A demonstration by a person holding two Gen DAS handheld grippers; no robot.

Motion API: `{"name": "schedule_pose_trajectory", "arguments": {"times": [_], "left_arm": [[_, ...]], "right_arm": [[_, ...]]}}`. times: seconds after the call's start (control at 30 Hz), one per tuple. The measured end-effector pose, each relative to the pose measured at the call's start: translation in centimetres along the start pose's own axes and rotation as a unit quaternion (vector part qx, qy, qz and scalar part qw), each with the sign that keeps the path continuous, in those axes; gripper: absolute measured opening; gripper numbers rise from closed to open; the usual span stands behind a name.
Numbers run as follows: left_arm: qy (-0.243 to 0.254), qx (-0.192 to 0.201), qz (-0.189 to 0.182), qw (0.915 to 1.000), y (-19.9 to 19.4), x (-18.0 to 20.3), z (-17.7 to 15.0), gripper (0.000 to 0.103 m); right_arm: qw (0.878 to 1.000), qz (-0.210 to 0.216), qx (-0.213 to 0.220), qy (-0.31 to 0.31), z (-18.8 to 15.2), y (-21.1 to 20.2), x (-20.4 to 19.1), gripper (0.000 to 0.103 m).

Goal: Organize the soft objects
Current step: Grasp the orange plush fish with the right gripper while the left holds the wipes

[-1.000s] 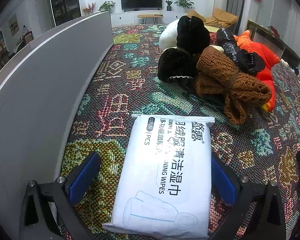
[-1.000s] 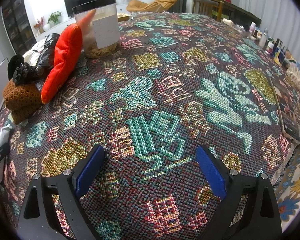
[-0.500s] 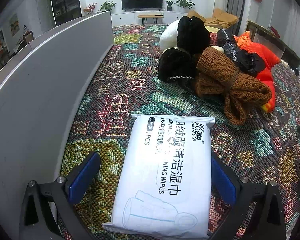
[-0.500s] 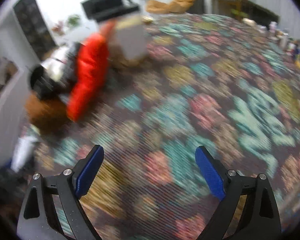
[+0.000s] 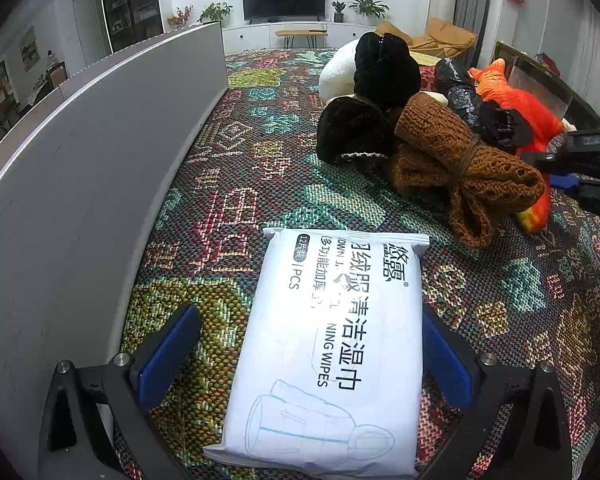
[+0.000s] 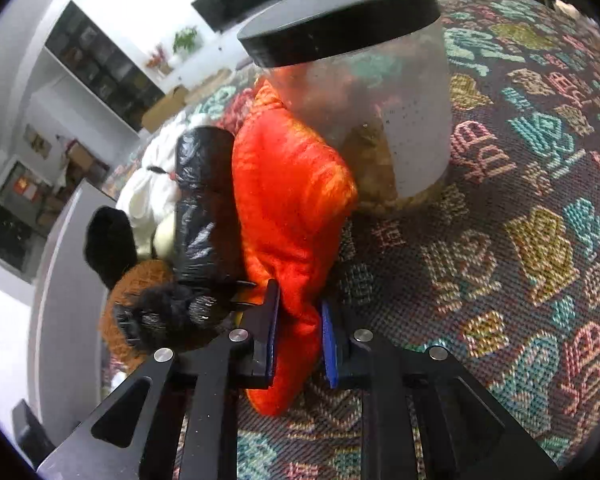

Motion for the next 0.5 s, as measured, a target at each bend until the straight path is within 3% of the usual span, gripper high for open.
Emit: {"name": "schedule_pose_trajectory", "arguments": {"times": [0.17, 0.23, 0.43, 0.5], "left_arm": [[0.0, 0.0, 0.0, 1.0, 0.1, 0.0, 0.1, 0.103], [0.0, 0.0, 0.0, 1.0, 0.1, 0.0, 0.1, 0.103], [-0.001, 0.0, 0.0, 1.0, -0.1, 0.1, -0.2, 0.103], [-0.001, 0.0, 0.0, 1.0, -0.1, 0.1, -0.2, 0.103]], "right_arm": [[0.994, 0.008, -0.028, -0.103, -4.3, -3.1, -3.6, 0.016], [0.992, 0.009, -0.045, -0.115, -6.3, -3.9, -3.2, 0.016], [0.997, 0.0, -0.062, -0.052, -10.1, -6.2, 4.0, 0.016], [0.998, -0.028, -0.051, -0.024, -10.7, -7.2, 7.0, 0.015]]}}
Point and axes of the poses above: each gripper's, at about its wrist camera, not at the fingertips, and y roughly the way its jaws point, x to its right, z to its top, the point moved 2 cm from there along y, roughly the way its jaws point, and after that the axes turned 13 degrees about -x, right-handed, at the moved point
